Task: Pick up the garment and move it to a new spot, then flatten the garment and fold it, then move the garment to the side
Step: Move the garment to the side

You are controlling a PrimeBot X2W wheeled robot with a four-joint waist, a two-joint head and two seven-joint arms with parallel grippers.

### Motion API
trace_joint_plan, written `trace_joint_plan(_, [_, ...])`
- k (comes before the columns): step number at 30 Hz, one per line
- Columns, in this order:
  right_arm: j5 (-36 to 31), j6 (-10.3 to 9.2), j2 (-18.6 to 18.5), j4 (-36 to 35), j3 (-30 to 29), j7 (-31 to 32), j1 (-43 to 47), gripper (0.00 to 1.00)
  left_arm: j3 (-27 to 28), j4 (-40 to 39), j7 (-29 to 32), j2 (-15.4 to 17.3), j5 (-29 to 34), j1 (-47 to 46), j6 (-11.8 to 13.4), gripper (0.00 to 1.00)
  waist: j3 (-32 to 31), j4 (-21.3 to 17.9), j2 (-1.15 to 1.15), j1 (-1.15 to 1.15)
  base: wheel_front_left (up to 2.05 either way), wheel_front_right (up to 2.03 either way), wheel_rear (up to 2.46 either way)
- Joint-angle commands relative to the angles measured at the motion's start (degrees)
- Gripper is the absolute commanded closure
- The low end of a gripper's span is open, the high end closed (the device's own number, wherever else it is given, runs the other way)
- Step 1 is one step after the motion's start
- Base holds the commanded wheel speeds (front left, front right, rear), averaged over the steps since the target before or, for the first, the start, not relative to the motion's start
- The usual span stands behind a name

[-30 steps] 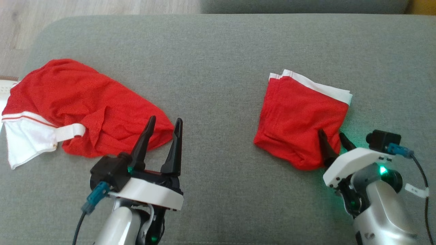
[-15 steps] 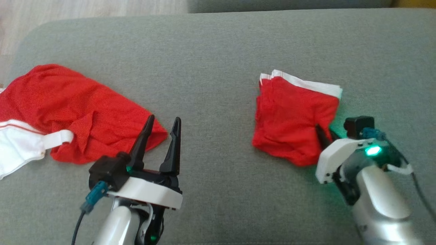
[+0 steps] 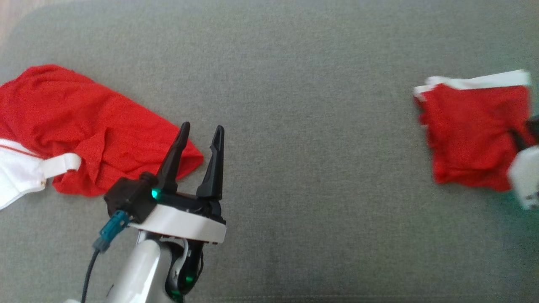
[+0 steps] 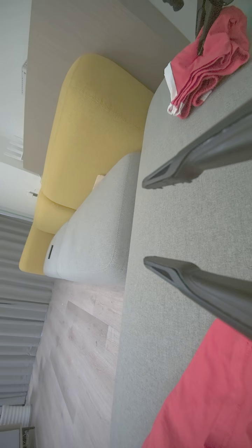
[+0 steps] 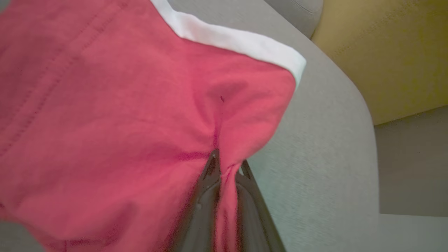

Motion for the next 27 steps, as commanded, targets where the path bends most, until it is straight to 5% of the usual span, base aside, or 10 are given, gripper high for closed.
trace_joint_plan(1, [0.5,0.39,-4.5,-1.4,0.4,0.1,-0.7,1.0,1.8,-2.3,-0.7,0.1,-0.7,-2.3,0.0,0.0,1.5,0.8,0.0,0.0,0.0,0.0,0.0])
trace_joint_plan(10, [-2.3,0.39,-15.5,6.2,-6.9,-2.3,-2.4,1.0,1.4,-2.7,-0.7,0.1,-0.9,-4.2,-0.5,0.0,5.2,2.2,0.0,0.0,0.0,0.0,0.0])
trace_joint_plan(22, [-6.2,0.39,-14.8,12.6,-13.0,-4.4,-6.0,1.0,1.9,-2.3,-0.7,0.1,-0.4,-4.9,-0.7,0.0,5.9,1.9,0.0,0.0,0.0,0.0,0.0])
trace_joint_plan(24, [-7.0,0.39,-13.6,13.2,-14.5,-4.1,-6.4,0.05,2.0,-2.1,-0.7,0.1,-0.3,-4.8,-0.6,0.0,5.5,1.7,0.0,0.0,0.0,0.0,0.0])
trace_joint_plan(27, [-8.8,0.39,-11.6,12.7,-16.7,-4.5,-6.8,0.0,2.1,-1.7,-0.7,0.1,-0.2,-4.5,-0.6,0.0,4.6,1.1,0.0,0.0,0.0,0.0,0.0])
